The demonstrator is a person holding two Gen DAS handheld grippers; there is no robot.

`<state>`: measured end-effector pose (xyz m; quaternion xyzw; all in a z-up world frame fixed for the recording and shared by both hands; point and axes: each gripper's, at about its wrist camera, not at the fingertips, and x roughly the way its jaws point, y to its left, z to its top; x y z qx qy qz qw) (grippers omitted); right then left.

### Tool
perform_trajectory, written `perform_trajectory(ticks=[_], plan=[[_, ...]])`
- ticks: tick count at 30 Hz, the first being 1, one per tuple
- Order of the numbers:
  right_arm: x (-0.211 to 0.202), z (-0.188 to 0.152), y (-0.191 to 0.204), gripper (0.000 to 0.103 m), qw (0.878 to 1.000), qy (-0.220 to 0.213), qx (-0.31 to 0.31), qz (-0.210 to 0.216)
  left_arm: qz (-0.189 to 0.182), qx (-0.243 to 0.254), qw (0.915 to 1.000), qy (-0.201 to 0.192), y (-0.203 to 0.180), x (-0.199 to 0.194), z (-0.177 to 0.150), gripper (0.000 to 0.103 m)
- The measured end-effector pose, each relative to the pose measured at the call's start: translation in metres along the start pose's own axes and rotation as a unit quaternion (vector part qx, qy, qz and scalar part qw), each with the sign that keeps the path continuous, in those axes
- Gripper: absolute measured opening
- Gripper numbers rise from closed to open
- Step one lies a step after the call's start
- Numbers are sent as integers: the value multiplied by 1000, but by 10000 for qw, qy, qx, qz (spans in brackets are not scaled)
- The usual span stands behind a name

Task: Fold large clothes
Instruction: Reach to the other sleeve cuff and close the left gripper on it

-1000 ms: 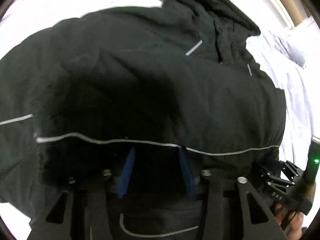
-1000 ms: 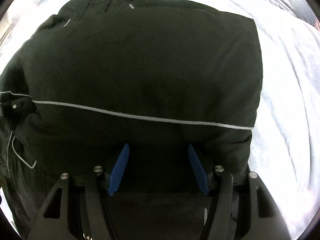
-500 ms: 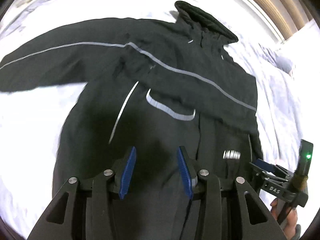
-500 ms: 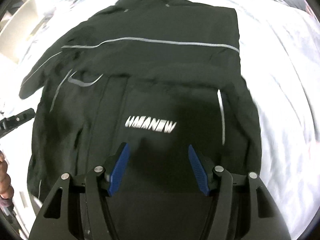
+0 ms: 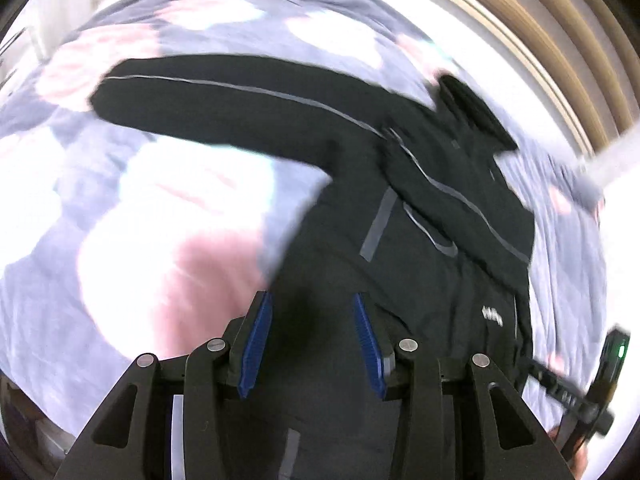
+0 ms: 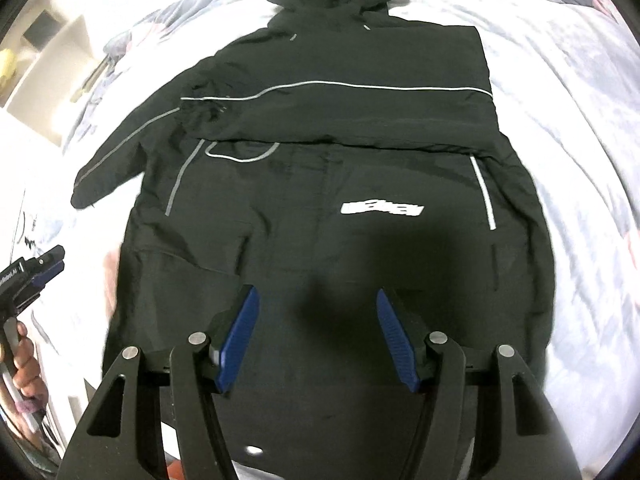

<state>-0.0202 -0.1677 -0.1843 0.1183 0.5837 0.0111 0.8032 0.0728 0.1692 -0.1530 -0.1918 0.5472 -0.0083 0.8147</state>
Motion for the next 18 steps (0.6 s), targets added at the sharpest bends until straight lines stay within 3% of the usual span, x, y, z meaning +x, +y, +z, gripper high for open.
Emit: perform_trajectory(ticks=[4,7,10,18], plan=[[4,-7,41,64,9997,-39,237,-50,-32,-432,9988,-239,66,-17,44,46],[11,-10,69,64,9994,-89,291,-171,45,-643,9965,-529,120,-24,83,56],[21,-15,95,64,9990,-63,347,-264,92,-864,9939,-686,168,-21,119,57],[47,-17,150,64,9962,358,-12,-794,-90,-1702,9828,-710,281,33,187,58]])
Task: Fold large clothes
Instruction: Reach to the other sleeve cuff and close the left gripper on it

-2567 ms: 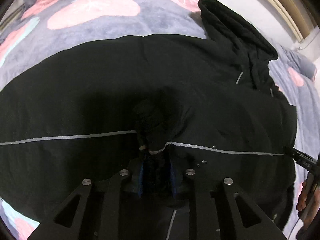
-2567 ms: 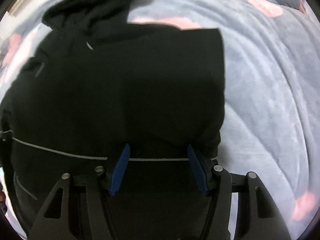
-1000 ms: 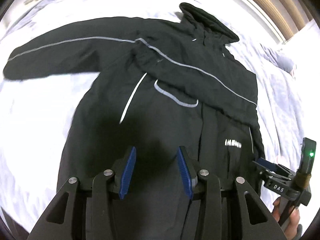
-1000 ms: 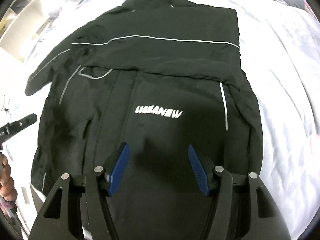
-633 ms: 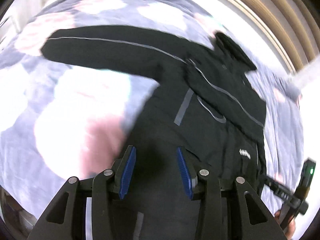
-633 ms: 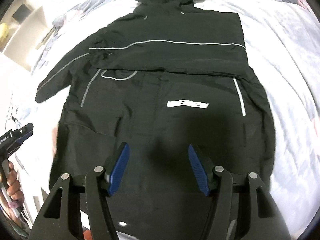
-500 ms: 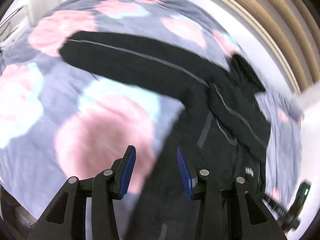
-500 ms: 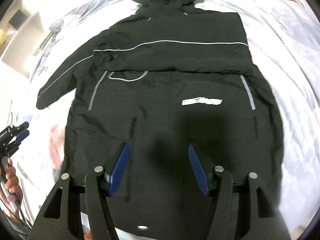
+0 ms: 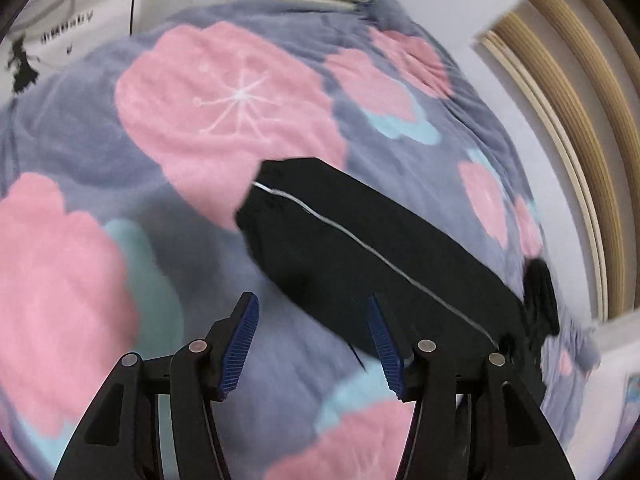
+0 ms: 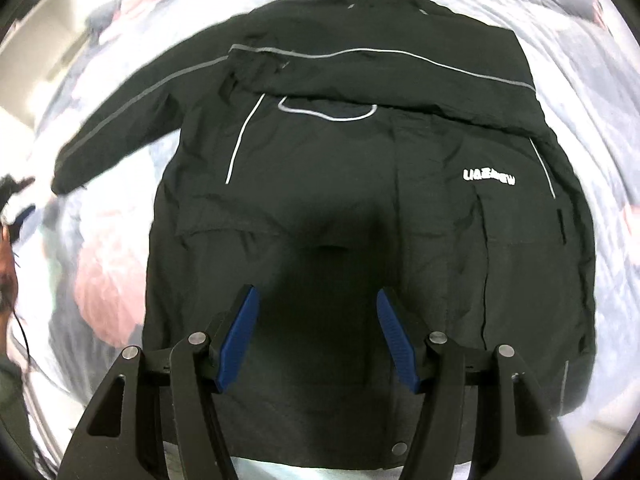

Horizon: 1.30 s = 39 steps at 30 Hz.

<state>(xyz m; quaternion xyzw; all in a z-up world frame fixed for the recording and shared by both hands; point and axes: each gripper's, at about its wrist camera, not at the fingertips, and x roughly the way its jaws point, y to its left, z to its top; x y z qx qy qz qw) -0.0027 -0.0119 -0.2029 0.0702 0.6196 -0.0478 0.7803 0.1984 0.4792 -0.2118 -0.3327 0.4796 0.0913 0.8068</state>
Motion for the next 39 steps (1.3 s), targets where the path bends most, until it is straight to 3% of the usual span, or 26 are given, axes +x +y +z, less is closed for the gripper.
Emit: perform_trajectory(ticks=[6,16,17,18,19,23,31,39], plan=[[14,4,20,64,9993,335,-129,-67,-159,-513,9984,174,37,62,28,58],[31,8,28,64,9982,588,-22,-132,-336,-673,9969,216,51,108,42,66],[32,9,29,64,9981,601,-23,-130,-355,-574,9976,176,48,108,42,64],[33,10,30,64,9981,607,-40,-128,-410,-467,9980,133,46,107,42,47],[34,12,32,64,9981,602,-71,-121,-391,-354,9986,85,42,105,42,40],[35,17,36,64,9981,568,-231,-74,-647,-220,9975,-201,31,79,42,22],[24,38,39,64,9979,255,-540,235,-1403,759,9840,-796,-51,-8,22,16],[6,49,12,64,9968,-62,-629,483,-2016,2079,9521,-987,-193,-59,-36,15]])
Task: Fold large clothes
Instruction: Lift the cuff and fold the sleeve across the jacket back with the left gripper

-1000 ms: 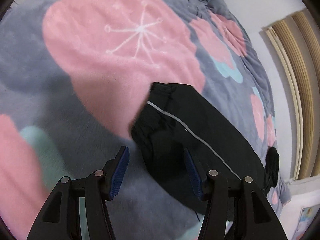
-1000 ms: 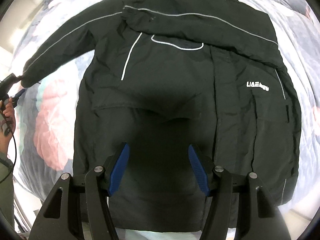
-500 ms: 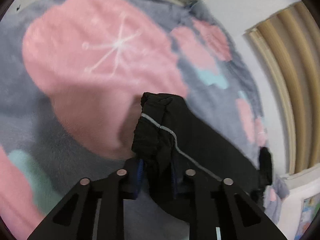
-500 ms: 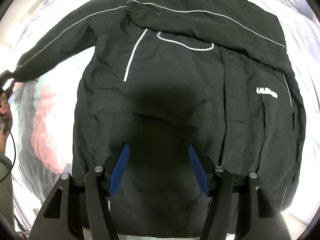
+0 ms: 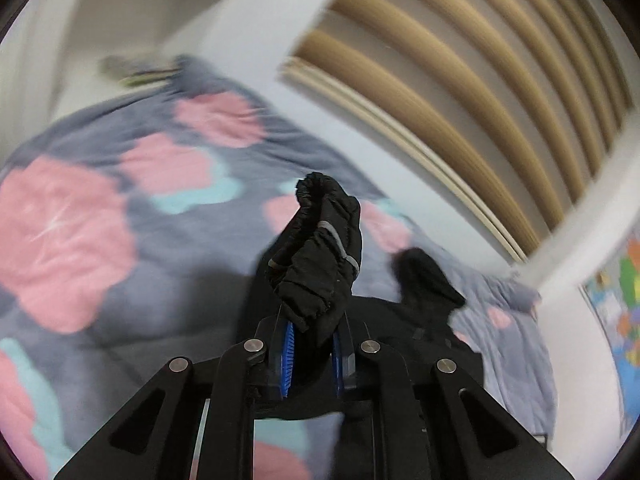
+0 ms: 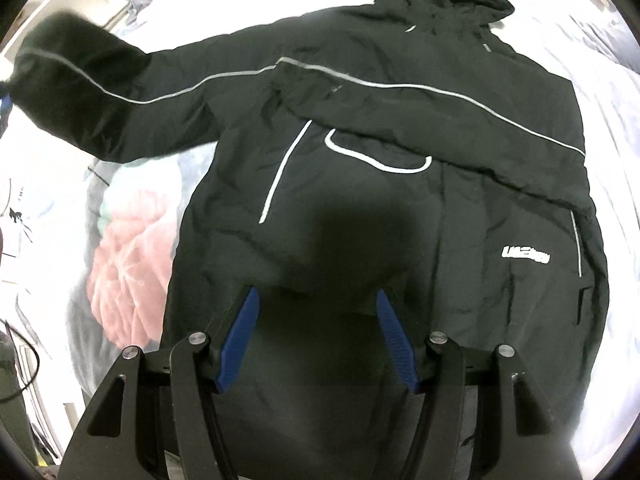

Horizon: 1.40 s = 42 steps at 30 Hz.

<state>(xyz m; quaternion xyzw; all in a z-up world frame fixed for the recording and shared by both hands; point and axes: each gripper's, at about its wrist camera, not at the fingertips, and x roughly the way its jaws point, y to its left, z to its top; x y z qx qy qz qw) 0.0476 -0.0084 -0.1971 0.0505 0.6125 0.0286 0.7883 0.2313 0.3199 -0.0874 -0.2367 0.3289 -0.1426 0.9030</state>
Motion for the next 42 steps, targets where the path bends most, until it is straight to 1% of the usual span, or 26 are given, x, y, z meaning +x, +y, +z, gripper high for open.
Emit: perform_trajectory(ticks=[2,4,5,6,8,9,11,12,13,15,17,18,20,21,22,23,24,25,26,28,31,33,35,38,42], plan=[[-4,2,-13,64,9999,-73,97,40,-173,267,9994,100,-34,12,-4,15],[-8,3,-32,64,9995,-147,253,76,-423,555,9971,306,-78,35,-13,15],[-10,3,-41,64,9993,-179,329,88,-516,629,9959,392,-90,42,-17,15],[-11,3,-50,64,9989,-213,412,95,-650,773,9934,550,-111,57,-25,15],[-14,3,-73,64,9978,-275,607,67,-781,1026,9882,824,-145,83,-42,15],[-15,3,-85,64,9970,-310,702,33,-877,1172,9837,1042,-166,105,-54,15],[-16,5,-106,64,9956,-354,873,-28,-984,1328,9769,1352,-189,135,-72,15],[-15,5,-116,64,9947,-362,966,-45,-970,1493,9715,1567,-206,159,-87,15],[-14,6,-124,64,9940,-363,1034,-48,-945,1580,9683,1686,-214,172,-96,15],[-9,9,-144,64,9921,-358,1201,-66,-850,1770,9589,2049,-231,208,-123,15],[-2,14,-158,64,9908,-318,1310,-67,-804,1866,9507,2344,-241,236,-144,15],[3,17,-165,64,9902,-290,1362,-57,-754,1906,9452,2541,-244,253,-158,16],[10,24,-173,64,9898,-242,1402,-38,-667,1879,9397,2777,-241,274,-172,22],[14,28,-177,64,9898,-221,1404,-26,-654,1778,9361,2962,-237,285,-180,28],[17,32,-179,64,9899,-217,1398,-14,-722,1700,9329,3090,-234,289,-187,37],[19,36,-180,64,9901,-225,1386,3,-920,1511,9262,3331,-229,295,-192,42],[20,42,-181,64,9903,-247,1366,42,-1081,1356,9203,3507,-225,297,-195,51],[21,48,-181,64,9905,-282,1340,96,-1237,1217,9141,3665,-220,295,-198,57],[22,54,-183,64,9907,-313,1314,141,-1397,1132,9086,3769,-216,291,-201,58],[22,69,-181,64,9913,-428,1229,214,-1421,1162,9077,3772,-212,283,-198,59],[25,89,-177,64,9913,-557,1136,353,-1451,1019,9104,3737,-202,263,-190,60],[28,104,-172,64,9902,-618,1138,523,-1419,902,9151,3664,-191,245,-182,62],[35,118,-167,64,9889,-657,1148,673,-1348,899,9201,3565,-183,232,-176,63],[46,137,-156,64,9868,-648,1172,905,-1085,923,9286,3425,-168,214,-168,64],[67,150,-147,65,9870,-508,1218,918,-869,760,9388,3246,-145,195,-156,64]])
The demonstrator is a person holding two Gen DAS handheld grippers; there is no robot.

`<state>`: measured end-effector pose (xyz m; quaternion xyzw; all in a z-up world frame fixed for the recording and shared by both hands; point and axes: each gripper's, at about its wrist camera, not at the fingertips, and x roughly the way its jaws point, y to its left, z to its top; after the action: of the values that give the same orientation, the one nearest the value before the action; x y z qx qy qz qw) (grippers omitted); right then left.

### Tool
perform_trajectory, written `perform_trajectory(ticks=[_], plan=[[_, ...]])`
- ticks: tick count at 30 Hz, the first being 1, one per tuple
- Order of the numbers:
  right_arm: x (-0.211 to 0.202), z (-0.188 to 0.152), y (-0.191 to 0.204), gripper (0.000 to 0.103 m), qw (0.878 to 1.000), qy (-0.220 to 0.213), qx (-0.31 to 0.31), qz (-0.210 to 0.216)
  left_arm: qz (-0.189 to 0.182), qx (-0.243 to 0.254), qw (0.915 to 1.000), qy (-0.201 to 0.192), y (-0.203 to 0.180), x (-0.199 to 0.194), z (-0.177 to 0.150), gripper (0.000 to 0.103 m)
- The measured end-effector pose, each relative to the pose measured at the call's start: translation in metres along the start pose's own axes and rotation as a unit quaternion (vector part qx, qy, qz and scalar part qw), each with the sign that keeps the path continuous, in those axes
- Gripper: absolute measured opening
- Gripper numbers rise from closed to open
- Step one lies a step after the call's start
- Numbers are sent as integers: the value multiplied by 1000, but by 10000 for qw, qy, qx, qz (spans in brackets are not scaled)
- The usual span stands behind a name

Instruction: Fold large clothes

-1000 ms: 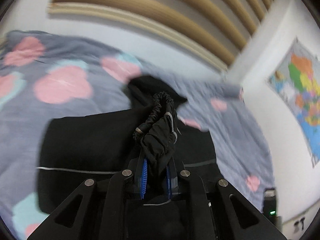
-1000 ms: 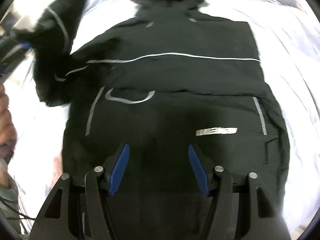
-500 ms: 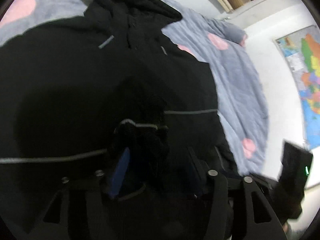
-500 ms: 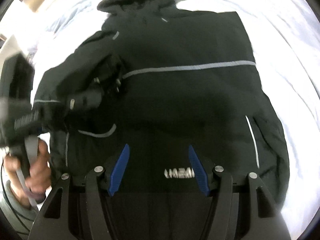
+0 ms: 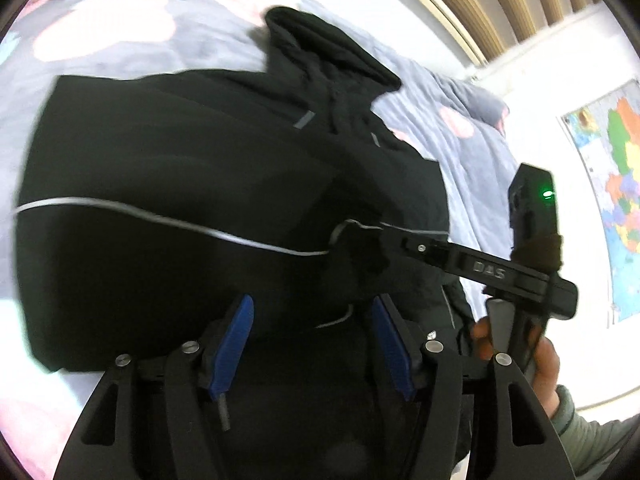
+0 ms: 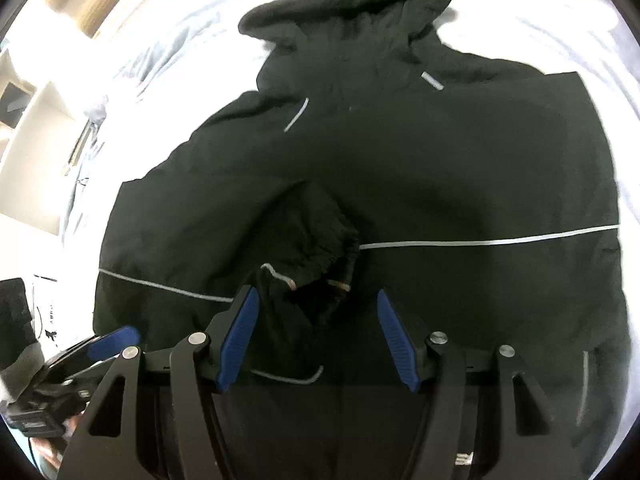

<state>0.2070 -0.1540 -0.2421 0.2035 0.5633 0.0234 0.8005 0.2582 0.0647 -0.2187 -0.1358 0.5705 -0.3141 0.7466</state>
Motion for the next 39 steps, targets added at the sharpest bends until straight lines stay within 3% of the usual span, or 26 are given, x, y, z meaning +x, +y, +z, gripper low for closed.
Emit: perform_trajectory(ticks=[7,9,11,17,21,24,27,31,34,39], plan=[[33,5,-8,62,9972,288,451,528,142,-168,9995,-232,22,-23,-1,64],[33,4,-2,42,9967,270,402,653,220,-123,9993,-283,22,-25,0,64],[26,4,5,36,9980,176,250,553,308,-74,9990,-302,19,-25,1,64],[-51,7,12,31,9972,-736,-149,13,581,223,9958,-673,5,-42,14,64],[-120,14,-13,31,9835,-1552,-228,-900,678,404,9932,-850,-2,-45,29,64],[-144,23,-45,31,9723,-1764,-155,-1527,654,436,9937,-798,-3,-29,41,64],[-126,31,-84,31,9756,-1451,58,-1645,695,476,9952,-493,-4,8,51,64],[-64,32,-125,32,9820,-879,196,-1657,1308,484,9902,87,9,72,56,64],[-33,24,-160,35,9866,-550,521,-1446,1547,382,9870,216,21,90,55,63],[-25,18,-178,37,9897,-526,625,-1172,1668,640,9834,319,20,98,56,63]])
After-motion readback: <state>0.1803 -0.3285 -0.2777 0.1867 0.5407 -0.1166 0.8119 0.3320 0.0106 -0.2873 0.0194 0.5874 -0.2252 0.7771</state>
